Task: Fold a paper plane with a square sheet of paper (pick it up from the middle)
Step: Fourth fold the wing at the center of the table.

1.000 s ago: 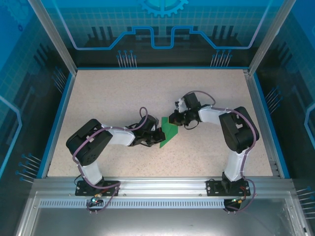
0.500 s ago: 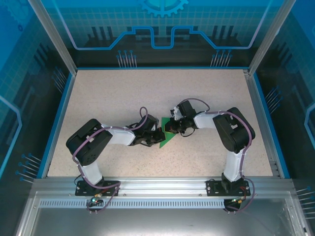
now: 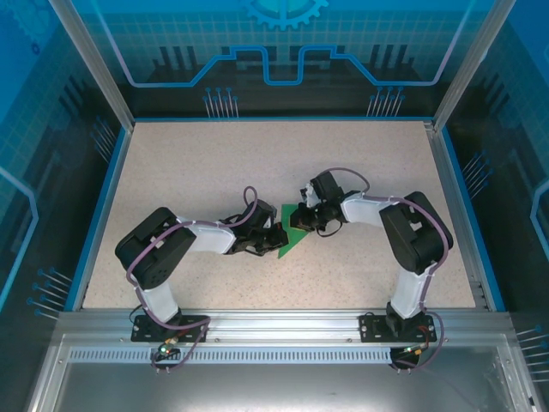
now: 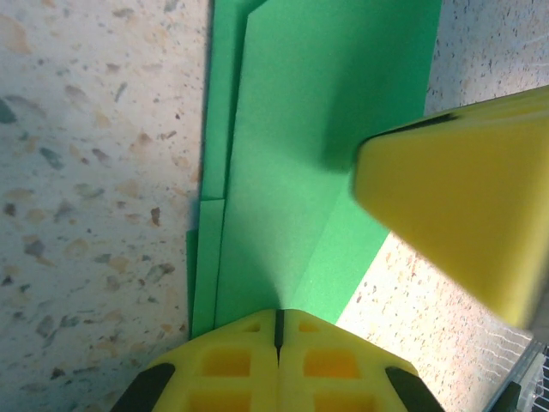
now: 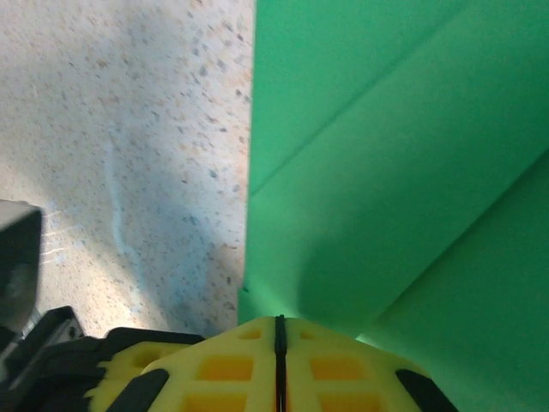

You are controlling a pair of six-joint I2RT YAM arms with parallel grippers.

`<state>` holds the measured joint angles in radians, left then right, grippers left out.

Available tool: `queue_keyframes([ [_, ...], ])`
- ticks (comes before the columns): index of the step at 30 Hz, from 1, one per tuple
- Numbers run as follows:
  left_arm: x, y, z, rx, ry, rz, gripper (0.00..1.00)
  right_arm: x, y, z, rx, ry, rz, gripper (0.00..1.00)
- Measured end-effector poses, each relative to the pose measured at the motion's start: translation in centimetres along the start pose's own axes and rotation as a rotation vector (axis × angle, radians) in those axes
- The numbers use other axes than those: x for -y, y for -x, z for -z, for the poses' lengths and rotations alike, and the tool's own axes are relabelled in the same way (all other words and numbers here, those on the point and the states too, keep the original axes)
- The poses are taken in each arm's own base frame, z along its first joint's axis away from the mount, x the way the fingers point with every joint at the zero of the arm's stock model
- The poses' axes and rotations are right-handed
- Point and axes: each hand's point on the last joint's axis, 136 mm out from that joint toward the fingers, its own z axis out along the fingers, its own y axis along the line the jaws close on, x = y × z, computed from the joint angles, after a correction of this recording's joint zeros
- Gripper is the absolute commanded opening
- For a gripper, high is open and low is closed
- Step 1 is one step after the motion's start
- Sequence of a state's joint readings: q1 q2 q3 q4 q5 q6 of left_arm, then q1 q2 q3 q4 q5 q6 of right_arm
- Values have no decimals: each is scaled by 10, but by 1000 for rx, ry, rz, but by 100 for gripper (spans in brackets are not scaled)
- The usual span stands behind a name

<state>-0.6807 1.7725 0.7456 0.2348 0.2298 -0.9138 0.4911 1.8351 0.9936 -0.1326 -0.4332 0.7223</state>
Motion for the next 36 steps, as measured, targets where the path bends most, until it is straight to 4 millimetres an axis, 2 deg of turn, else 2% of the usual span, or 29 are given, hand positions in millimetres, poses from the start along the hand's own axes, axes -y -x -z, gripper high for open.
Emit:
queue_keyframes([
  [4, 0, 0, 0, -4, -2, -4, 1, -11, 11, 10, 29, -16, 5, 10],
  [14, 1, -1, -1, -19, -7, -1, 1, -29, 11, 17, 3, -45, 3, 10],
  [22, 1, -1, -1, -24, -6, 2, 1, -48, 26, 25, 11, -30, 22, 10],
  [32, 0, -1, -1, -25, -4, 2, 1, -48, 25, 24, -6, -29, 26, 13],
  [36, 1, -1, -1, -23, -7, 2, 1, -35, 16, 16, -20, -36, 18, 12],
])
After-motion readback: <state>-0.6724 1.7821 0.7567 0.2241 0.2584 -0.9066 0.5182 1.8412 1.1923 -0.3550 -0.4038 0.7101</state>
